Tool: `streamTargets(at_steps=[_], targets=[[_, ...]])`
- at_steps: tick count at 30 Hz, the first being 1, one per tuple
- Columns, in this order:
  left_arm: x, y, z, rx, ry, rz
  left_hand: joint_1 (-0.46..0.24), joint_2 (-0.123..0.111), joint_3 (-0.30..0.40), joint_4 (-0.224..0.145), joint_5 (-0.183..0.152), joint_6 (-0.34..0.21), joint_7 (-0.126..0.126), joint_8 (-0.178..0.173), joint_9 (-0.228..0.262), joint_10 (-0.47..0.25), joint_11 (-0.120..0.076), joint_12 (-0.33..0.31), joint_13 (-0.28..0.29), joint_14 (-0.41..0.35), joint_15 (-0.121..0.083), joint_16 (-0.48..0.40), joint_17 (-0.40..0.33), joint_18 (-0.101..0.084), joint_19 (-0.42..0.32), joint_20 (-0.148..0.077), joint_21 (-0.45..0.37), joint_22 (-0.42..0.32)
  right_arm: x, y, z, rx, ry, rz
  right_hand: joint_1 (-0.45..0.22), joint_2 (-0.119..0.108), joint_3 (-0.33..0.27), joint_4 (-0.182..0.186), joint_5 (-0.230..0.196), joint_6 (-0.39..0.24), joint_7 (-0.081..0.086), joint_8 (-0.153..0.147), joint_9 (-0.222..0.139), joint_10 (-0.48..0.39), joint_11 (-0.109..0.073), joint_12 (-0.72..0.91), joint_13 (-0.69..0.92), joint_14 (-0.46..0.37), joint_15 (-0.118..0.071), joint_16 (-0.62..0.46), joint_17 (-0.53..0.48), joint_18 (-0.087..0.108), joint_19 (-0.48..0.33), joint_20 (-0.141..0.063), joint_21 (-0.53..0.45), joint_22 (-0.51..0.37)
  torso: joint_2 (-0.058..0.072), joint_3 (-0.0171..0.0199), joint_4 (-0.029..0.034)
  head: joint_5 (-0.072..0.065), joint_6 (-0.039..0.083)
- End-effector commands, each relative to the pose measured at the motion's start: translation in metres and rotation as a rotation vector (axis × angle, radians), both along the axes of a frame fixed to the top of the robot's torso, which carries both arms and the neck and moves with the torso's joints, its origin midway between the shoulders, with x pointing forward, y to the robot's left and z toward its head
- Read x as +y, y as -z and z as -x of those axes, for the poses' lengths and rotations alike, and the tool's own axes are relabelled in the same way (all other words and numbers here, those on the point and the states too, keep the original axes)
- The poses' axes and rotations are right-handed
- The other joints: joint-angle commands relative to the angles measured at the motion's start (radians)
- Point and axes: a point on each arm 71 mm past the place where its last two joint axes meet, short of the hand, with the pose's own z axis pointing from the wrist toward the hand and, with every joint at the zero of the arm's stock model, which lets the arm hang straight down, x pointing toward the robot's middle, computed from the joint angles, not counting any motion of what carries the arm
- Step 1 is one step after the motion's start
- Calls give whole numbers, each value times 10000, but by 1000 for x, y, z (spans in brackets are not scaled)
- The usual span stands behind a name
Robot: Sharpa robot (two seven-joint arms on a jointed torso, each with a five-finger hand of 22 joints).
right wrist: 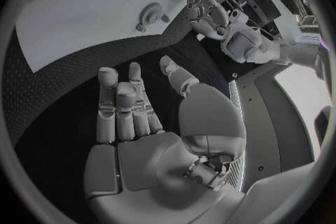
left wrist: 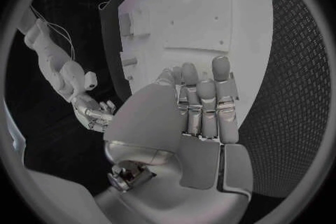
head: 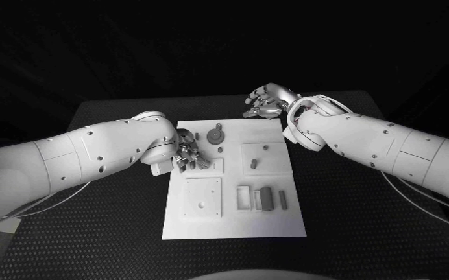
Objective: Assemble the parts on the task board
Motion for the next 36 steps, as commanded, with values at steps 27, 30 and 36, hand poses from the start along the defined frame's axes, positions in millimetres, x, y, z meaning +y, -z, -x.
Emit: streamTargets(at_steps=[27, 30, 36], targets=[[-11, 0, 1, -404, 939, -798, -5941, 376, 5184, -5887, 2183, 1029, -32, 223, 526, 748, -290, 228, 468, 759, -533, 429, 307, -51, 156, -297, 1318, 167, 2, 1, 1, 63, -126, 48, -53, -6, 31, 34, 16, 17, 117, 52, -20, -38, 17, -65, 15, -84, 3, 53, -14, 614, 18, -53, -47, 178, -4, 5, -1, 31, -55], [-11, 0, 2, -296, 1022, -854, -6342, 419, 5517, -6129, 2206, 1043, -72, 228, 545, 787, -331, 223, 477, 794, -494, 421, 309, -49, 206, -309, 1310, 167, 2, 1, 1, 60, -118, 48, -53, -6, 31, 34, 16, 17, 117, 53, -20, -38, 18, -65, 15, -85, 3, 53, -15, 614, 18, -53, -47, 178, -2, 5, -1, 30, -59], [-11, 0, 1, -351, 944, -881, -6516, 483, 5677, -6227, 2270, 1055, -76, 236, 561, 800, -327, 222, 487, 808, -501, 426, 317, -51, 231, -310, 1306, 169, 2, 0, 1, 59, -132, 44, -54, -6, 32, 32, 16, 15, 118, 54, -22, -40, 18, -65, 15, -86, 3, 53, -15, 614, 17, -52, -48, 178, -5, 3, 1, 36, -62]])
